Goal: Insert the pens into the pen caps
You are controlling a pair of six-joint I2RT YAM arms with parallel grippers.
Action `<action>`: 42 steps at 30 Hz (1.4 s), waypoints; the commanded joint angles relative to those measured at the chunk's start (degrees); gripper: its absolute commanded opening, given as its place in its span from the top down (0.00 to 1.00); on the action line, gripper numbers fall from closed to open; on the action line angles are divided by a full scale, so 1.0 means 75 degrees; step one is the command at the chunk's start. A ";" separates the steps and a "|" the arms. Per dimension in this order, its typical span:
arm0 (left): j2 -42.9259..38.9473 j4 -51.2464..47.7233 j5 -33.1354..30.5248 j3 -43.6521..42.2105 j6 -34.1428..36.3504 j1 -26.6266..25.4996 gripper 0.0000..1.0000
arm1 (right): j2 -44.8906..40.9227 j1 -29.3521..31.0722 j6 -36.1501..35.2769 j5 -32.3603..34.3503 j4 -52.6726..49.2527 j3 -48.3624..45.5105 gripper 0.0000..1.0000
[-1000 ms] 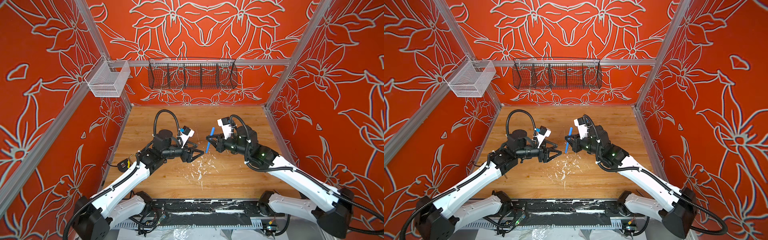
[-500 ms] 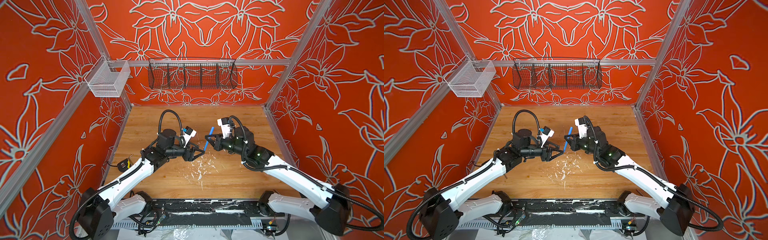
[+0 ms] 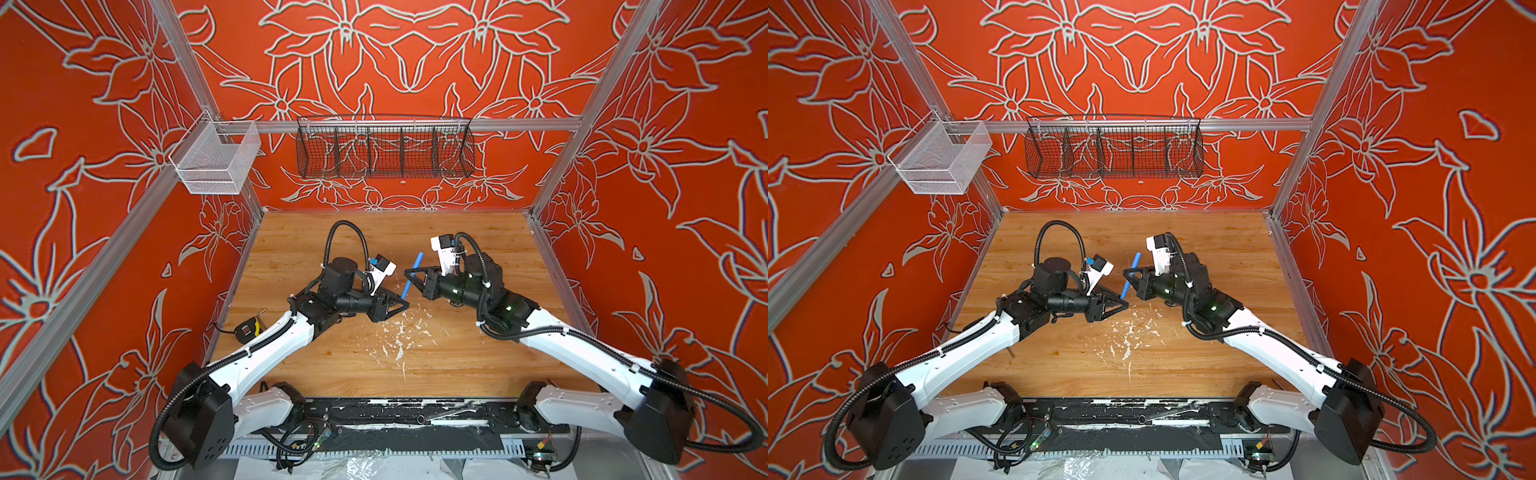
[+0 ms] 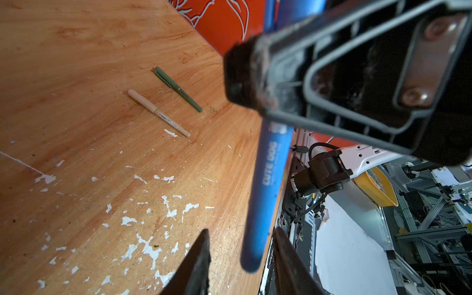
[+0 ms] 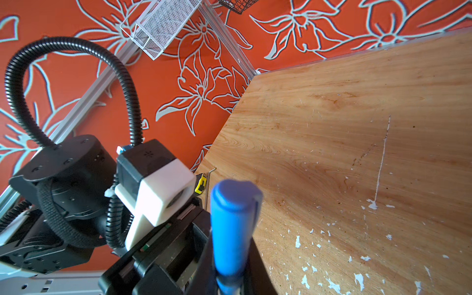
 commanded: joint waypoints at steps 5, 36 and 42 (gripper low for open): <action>0.0049 0.0081 0.0099 0.0214 0.0043 0.0010 0.62 | 0.0162 0.0054 0.0105 -0.0318 0.0327 -0.0056 1.00; 0.0454 -0.0117 0.0023 0.0189 0.0025 0.0010 1.00 | -0.1305 -0.0883 -0.0612 0.0347 -0.1306 -0.0442 0.47; 0.0173 0.0083 0.0213 -0.0082 -0.0017 0.0004 1.00 | -0.0963 -0.1658 -0.0539 -0.0835 -0.0690 -0.0421 0.43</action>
